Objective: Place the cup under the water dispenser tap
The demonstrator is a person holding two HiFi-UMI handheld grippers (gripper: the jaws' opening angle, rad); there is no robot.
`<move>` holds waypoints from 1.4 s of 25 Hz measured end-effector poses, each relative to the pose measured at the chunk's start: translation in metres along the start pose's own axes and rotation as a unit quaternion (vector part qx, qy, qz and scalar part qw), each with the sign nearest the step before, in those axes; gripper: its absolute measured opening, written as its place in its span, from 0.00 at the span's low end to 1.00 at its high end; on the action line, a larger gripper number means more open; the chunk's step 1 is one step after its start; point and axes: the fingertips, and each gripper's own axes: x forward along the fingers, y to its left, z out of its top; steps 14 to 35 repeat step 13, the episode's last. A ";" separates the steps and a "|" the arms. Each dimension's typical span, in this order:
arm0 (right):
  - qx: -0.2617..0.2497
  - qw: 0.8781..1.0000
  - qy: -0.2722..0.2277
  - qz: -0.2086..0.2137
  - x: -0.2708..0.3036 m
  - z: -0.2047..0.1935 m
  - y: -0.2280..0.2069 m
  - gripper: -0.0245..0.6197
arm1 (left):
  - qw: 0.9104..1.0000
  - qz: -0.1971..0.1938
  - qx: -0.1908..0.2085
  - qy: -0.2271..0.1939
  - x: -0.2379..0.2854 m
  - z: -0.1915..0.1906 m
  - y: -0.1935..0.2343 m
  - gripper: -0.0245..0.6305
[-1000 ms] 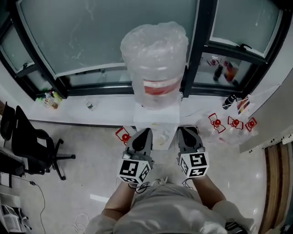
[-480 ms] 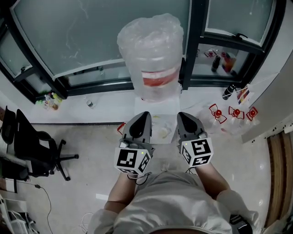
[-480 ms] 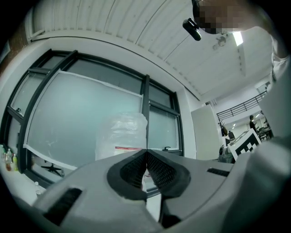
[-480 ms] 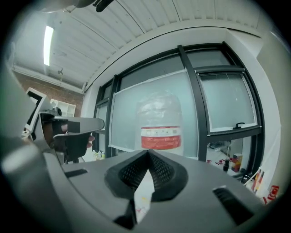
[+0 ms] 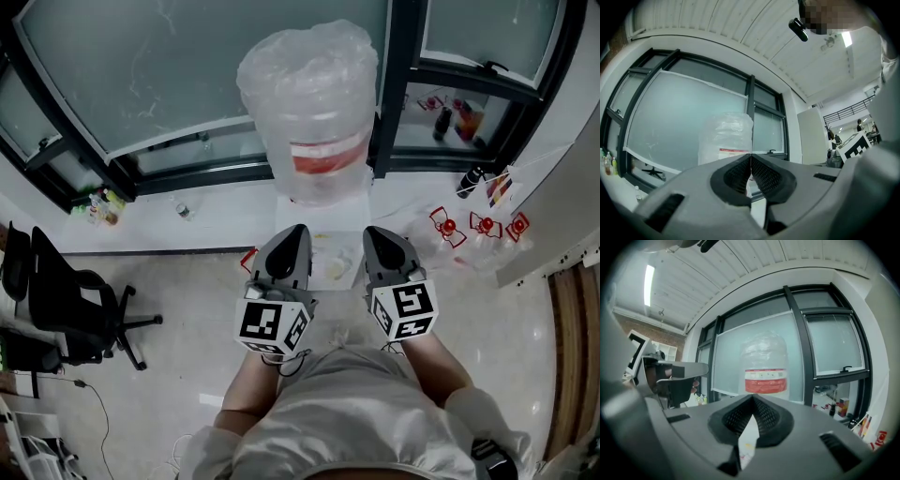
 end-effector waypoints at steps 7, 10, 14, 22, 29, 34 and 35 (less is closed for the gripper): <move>0.000 1.000 0.006 -0.001 0.004 -0.005 0.003 0.08 | 1.000 -0.007 -0.001 0.013 0.003 -0.009 0.005 0.07; 0.006 1.000 0.010 0.000 0.007 -0.008 0.003 0.08 | 1.000 -0.011 -0.001 0.015 0.006 -0.012 0.008 0.07; 0.005 1.000 0.012 -0.003 0.010 -0.010 0.003 0.08 | 1.000 -0.015 -0.001 0.016 0.010 -0.013 0.010 0.07; 0.005 1.000 0.012 -0.003 0.010 -0.010 0.003 0.08 | 1.000 -0.015 -0.001 0.016 0.010 -0.013 0.010 0.07; 0.005 1.000 0.012 -0.003 0.010 -0.010 0.003 0.08 | 1.000 -0.015 -0.001 0.016 0.010 -0.013 0.010 0.07; 0.005 1.000 0.012 -0.003 0.010 -0.010 0.003 0.08 | 1.000 -0.015 -0.001 0.016 0.010 -0.013 0.010 0.07; 0.005 1.000 0.012 -0.003 0.010 -0.010 0.003 0.08 | 1.000 -0.015 -0.001 0.016 0.010 -0.013 0.010 0.07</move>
